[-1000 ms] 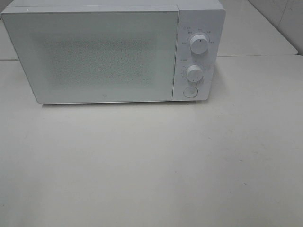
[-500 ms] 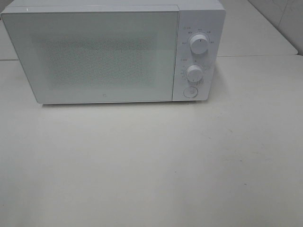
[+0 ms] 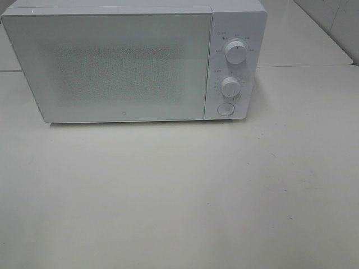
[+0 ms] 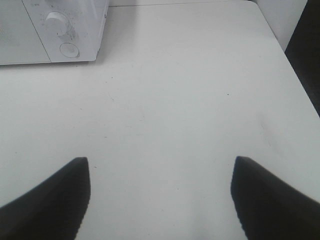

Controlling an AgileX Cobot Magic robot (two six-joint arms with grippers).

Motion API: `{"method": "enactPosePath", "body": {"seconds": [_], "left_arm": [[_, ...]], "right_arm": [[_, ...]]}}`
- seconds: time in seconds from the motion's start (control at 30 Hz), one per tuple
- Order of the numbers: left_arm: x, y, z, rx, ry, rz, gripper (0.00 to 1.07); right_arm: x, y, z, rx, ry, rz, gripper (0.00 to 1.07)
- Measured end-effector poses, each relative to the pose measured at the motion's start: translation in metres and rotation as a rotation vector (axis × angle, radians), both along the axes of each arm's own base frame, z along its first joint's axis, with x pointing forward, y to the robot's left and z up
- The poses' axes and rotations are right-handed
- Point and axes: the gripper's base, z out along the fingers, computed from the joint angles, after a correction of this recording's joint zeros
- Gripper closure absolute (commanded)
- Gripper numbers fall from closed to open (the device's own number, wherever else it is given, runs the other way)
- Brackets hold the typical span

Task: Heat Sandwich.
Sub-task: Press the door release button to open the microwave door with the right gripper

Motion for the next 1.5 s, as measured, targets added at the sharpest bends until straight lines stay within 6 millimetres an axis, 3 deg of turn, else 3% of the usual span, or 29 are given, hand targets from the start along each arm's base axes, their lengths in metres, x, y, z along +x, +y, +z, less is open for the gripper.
{"method": "enactPosePath", "body": {"seconds": [0.33,0.63,0.93,1.5], "left_arm": [[0.000,0.000,0.000,0.000,0.000,0.000,0.09],[0.000,0.000,0.000,0.000,0.000,0.000,0.09],[0.000,0.000,0.000,0.000,0.000,0.000,0.09],[0.000,0.000,0.000,0.000,0.000,0.000,0.09]], "right_arm": [[0.000,0.000,0.001,0.000,-0.009,0.000,0.31],[0.007,0.001,0.022,0.002,-0.223,0.011,0.31],[0.044,0.003,0.031,-0.003,-0.191,0.020,0.31],[0.135,0.010,0.014,0.039,-0.211,0.032,0.31]]}}
